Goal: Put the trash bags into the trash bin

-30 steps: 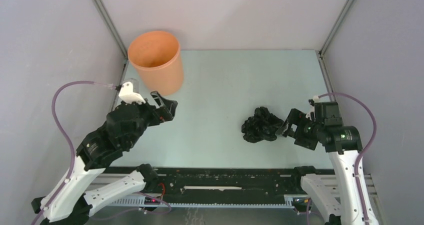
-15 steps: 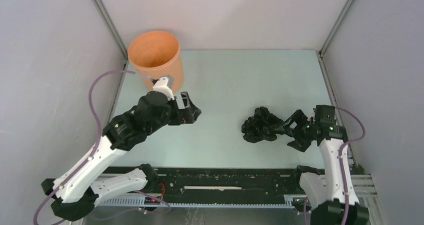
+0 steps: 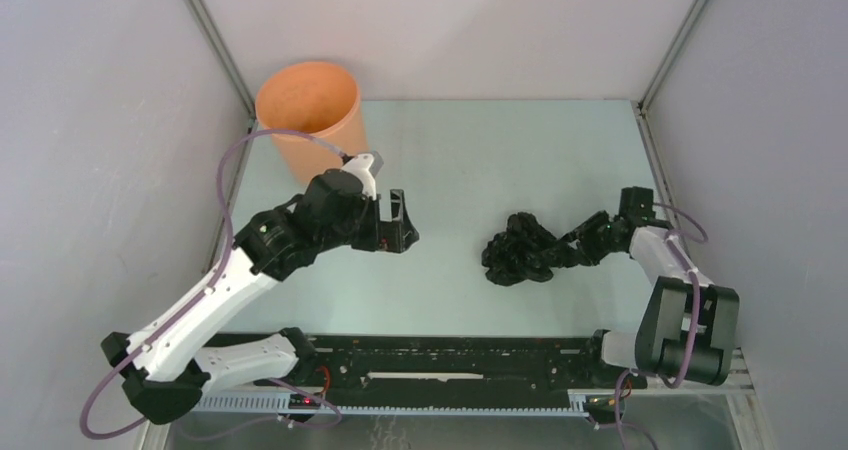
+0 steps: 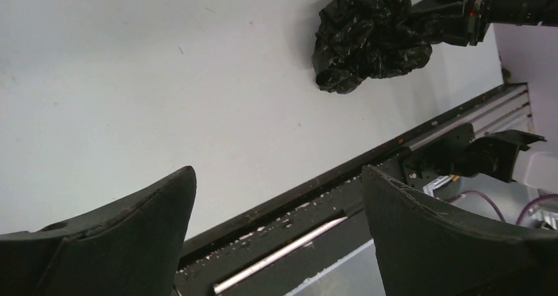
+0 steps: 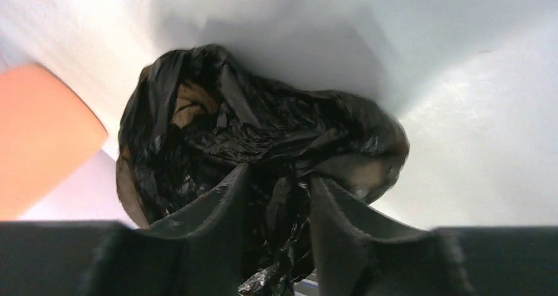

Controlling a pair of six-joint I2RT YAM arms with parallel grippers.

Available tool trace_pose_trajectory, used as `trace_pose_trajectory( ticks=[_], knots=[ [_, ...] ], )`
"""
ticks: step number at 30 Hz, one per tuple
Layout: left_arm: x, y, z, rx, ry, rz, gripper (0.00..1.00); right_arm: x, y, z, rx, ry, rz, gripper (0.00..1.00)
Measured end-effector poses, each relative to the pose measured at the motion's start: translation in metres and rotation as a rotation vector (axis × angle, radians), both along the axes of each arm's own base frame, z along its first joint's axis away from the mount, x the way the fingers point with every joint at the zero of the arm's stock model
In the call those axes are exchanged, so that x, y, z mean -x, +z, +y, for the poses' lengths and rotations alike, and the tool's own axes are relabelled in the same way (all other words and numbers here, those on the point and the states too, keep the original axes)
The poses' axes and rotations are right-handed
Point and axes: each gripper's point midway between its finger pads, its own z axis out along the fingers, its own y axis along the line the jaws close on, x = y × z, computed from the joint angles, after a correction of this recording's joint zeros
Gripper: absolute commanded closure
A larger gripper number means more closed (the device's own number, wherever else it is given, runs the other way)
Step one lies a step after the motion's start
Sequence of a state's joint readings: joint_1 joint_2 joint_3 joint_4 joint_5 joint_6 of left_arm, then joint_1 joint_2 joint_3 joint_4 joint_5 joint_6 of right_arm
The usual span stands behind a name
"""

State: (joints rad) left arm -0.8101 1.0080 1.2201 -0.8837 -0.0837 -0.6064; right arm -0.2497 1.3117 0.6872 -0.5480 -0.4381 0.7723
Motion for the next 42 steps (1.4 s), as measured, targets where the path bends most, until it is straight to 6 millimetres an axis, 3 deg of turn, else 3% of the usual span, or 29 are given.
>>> trace_pose_trajectory(
  ticks=[3, 5, 7, 10, 13, 14, 16, 18, 21, 23, 26, 29, 34, 39, 42],
  knots=[
    [-0.011, 0.003, 0.002, -0.030, -0.006, -0.013, 0.00, -0.007, 0.012, 0.021, 0.042, 0.116, -0.060, 1.00],
    [-0.019, 0.007, 0.009, -0.031, 0.015, -0.025, 0.00, -0.022, 0.034, 0.036, 0.089, 0.214, -0.152, 1.00],
    [-0.029, 0.010, 0.018, -0.016, 0.052, -0.028, 0.00, -0.042, 0.070, 0.057, 0.129, 0.328, -0.288, 1.00],
    [-0.042, 0.017, 0.033, 0.033, 0.119, -0.027, 0.00, -0.057, 0.130, 0.109, 0.175, 0.569, -0.520, 1.00],
    [-0.055, 0.024, 0.051, 0.103, 0.202, -0.034, 0.00, -0.035, 0.173, 0.173, 0.158, 0.822, -0.713, 1.00],
    [-0.058, 0.026, 0.056, 0.123, 0.227, -0.034, 0.00, -0.017, 0.182, 0.193, 0.134, 0.909, -0.763, 1.00],
    [-0.060, 0.029, 0.060, 0.153, 0.249, -0.031, 0.00, 0.017, 0.194, 0.213, 0.081, 1.022, -0.826, 1.00],
    [-0.061, 0.029, 0.059, 0.185, 0.249, -0.026, 0.00, 0.040, 0.203, 0.212, 0.047, 1.054, -0.874, 1.00],
    [-0.059, 0.017, 0.047, 0.240, 0.217, 0.014, 0.00, 0.055, 0.206, 0.198, 0.002, 1.011, -0.917, 1.00],
    [-0.055, -0.002, 0.036, 0.283, 0.187, 0.070, 0.00, 0.050, 0.201, 0.185, -0.063, 0.919, -0.887, 1.00],
    [-0.049, -0.034, 0.023, 0.338, 0.163, 0.155, 0.00, 0.028, 0.189, 0.167, -0.172, 0.746, -0.794, 1.00],
    [-0.043, -0.060, 0.011, 0.377, 0.152, 0.218, 0.00, 0.013, 0.180, 0.161, -0.255, 0.639, -0.697, 1.00],
    [-0.035, -0.093, -0.019, 0.462, 0.101, 0.258, 0.00, 0.012, 0.192, 0.164, -0.359, 0.595, -0.664, 1.00],
    [-0.034, -0.150, -0.032, 0.542, 0.165, 0.387, 0.00, 0.009, 0.196, 0.155, -0.407, 0.548, -0.628, 1.00],
    [-0.028, -0.159, -0.044, 0.556, 0.152, 0.411, 0.00, 0.005, 0.198, 0.149, -0.423, 0.513, -0.615, 1.00]
  ],
)
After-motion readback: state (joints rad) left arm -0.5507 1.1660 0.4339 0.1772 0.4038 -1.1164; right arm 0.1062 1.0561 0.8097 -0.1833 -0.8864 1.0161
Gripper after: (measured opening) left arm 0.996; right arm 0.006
